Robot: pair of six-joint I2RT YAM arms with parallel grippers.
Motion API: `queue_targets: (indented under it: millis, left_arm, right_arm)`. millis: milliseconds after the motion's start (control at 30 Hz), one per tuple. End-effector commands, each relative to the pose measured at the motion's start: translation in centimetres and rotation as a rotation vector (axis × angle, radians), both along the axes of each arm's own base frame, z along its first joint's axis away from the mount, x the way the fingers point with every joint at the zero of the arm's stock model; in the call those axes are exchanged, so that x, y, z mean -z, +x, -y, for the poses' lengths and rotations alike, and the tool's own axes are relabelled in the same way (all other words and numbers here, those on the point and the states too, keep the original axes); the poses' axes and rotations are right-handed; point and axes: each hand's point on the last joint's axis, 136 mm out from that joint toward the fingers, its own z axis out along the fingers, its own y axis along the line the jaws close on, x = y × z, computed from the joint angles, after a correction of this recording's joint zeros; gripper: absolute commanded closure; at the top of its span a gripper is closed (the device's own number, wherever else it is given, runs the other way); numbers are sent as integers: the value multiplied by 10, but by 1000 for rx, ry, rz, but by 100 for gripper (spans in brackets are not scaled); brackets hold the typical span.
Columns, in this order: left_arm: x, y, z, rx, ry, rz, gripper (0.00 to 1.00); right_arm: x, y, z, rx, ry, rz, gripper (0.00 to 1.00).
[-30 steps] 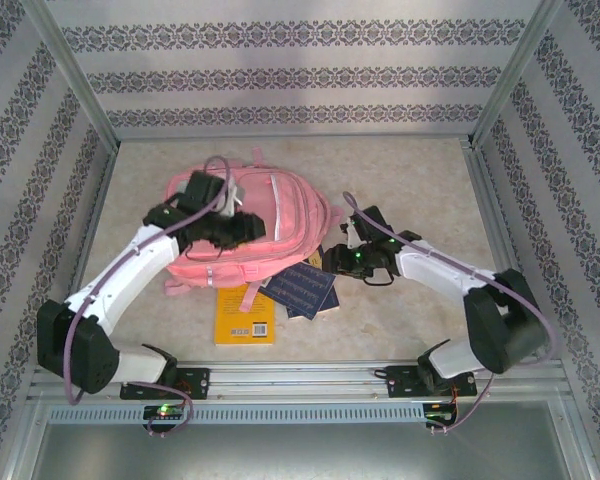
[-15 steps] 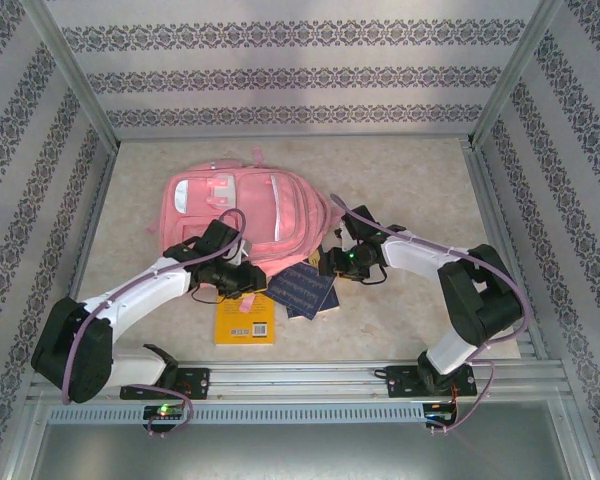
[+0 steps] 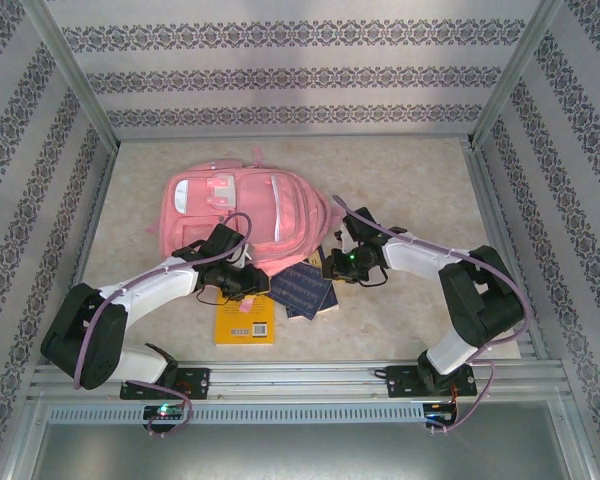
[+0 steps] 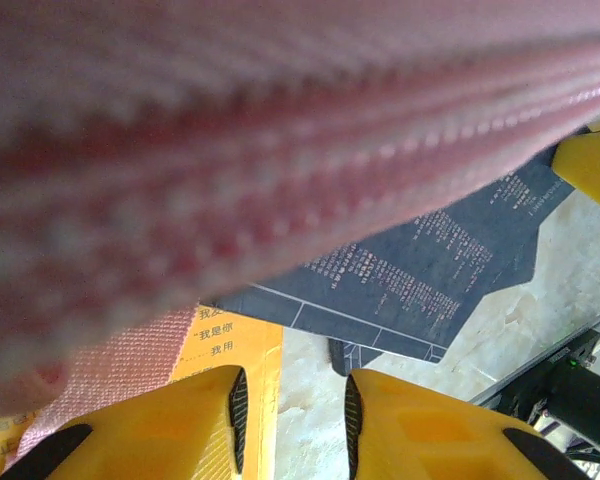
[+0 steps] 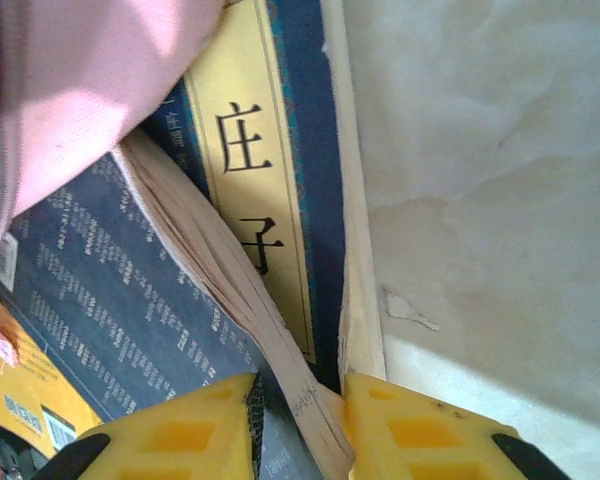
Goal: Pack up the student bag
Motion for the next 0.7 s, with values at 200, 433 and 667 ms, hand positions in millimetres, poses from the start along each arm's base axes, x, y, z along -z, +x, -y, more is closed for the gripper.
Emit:
queue_targets:
  millis: [200, 433, 667]
  left_arm:
    - [12, -9, 5, 26, -22, -17, 67]
    - [10, -9, 5, 27, -23, -14, 66]
    - [-3, -8, 8, -11, -74, -26, 55]
  right_arm:
    - [-32, -8, -12, -75, -3, 66, 75]
    - [-35, -14, -9, -205, -150, 109, 81]
    - [-50, -15, -24, -84, 61, 2, 100]
